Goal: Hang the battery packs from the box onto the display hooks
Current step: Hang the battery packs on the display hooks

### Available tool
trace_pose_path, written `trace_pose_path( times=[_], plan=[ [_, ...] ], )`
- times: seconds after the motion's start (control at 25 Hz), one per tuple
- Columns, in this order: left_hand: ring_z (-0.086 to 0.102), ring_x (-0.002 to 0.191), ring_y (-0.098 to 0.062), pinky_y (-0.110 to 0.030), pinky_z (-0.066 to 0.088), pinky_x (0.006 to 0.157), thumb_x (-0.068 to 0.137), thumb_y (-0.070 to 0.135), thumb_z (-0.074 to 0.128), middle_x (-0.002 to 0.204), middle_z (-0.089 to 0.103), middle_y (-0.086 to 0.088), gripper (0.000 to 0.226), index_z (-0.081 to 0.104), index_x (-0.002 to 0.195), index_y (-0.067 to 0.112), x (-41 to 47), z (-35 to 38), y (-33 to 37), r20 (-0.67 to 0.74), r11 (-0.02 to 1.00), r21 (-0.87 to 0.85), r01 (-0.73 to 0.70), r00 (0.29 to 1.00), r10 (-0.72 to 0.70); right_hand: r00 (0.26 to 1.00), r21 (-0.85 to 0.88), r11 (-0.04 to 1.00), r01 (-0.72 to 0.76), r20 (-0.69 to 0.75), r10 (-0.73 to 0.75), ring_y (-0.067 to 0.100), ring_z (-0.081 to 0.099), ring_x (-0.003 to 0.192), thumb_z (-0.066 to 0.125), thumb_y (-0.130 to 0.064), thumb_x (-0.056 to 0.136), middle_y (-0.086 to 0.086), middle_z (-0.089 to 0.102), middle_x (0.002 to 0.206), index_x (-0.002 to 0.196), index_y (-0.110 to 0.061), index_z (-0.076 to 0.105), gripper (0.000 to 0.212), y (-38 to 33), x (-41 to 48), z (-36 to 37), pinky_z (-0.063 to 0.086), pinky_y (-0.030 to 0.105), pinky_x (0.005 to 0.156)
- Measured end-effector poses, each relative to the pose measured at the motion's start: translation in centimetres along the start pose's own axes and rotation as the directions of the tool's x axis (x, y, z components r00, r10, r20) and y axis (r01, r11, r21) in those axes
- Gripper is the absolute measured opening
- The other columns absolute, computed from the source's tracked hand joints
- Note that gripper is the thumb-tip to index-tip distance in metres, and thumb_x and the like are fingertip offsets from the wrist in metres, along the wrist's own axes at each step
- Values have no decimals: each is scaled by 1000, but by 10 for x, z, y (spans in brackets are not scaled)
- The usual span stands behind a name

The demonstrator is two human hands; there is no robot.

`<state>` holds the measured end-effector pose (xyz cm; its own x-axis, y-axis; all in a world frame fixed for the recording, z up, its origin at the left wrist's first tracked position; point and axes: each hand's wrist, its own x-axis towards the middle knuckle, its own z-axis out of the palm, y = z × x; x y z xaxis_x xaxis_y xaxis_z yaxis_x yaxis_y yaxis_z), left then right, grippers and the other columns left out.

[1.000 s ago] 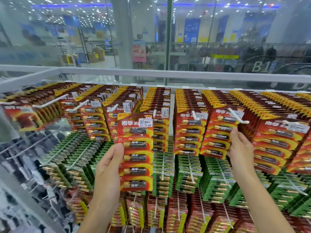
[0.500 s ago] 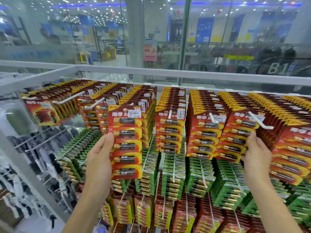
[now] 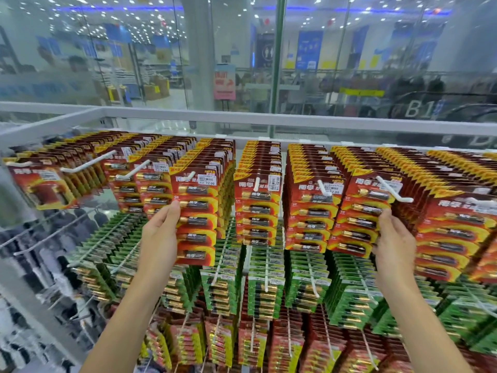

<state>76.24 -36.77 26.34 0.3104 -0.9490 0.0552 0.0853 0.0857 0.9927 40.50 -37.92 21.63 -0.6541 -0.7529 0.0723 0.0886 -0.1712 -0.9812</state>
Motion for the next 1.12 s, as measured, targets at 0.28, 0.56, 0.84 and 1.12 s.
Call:
trace_pose_path(
  times=[0.28,0.56,0.84,1.12],
  plan=[
    [69,101,-23,-60,55,97,102,60,51,108,73,2,36,70,114,32,8,-11,-34,-37,966,184,-180,981,189,1000,-136,991,-2,24,6,51,52,123,50,-41,107,35,54,133,142,-12,55,45,-9,-27,-4,46,53,107],
    [69,109,-17,-49,54,102,107,37,54,115,72,9,15,68,111,35,-29,-30,-76,-96,993,102,-55,993,65,1000,-265,964,22,-7,-24,9,56,118,54,-39,105,-13,59,126,140,-25,56,37,18,-72,-22,43,32,101],
    [71,102,-24,-43,56,89,101,33,57,107,77,1,17,71,107,23,-106,4,-142,196,984,90,156,966,-171,993,-320,942,-104,-80,82,-10,63,104,61,-32,103,-17,70,115,119,-26,71,20,67,-145,-79,45,15,87],
    [70,95,-34,-21,54,52,60,53,76,111,74,-21,51,73,97,18,-211,91,-213,598,878,377,295,647,-474,898,-278,889,-365,-357,257,10,67,107,68,-50,94,-5,74,111,113,-23,73,33,109,-231,-217,49,16,90]
  ],
)
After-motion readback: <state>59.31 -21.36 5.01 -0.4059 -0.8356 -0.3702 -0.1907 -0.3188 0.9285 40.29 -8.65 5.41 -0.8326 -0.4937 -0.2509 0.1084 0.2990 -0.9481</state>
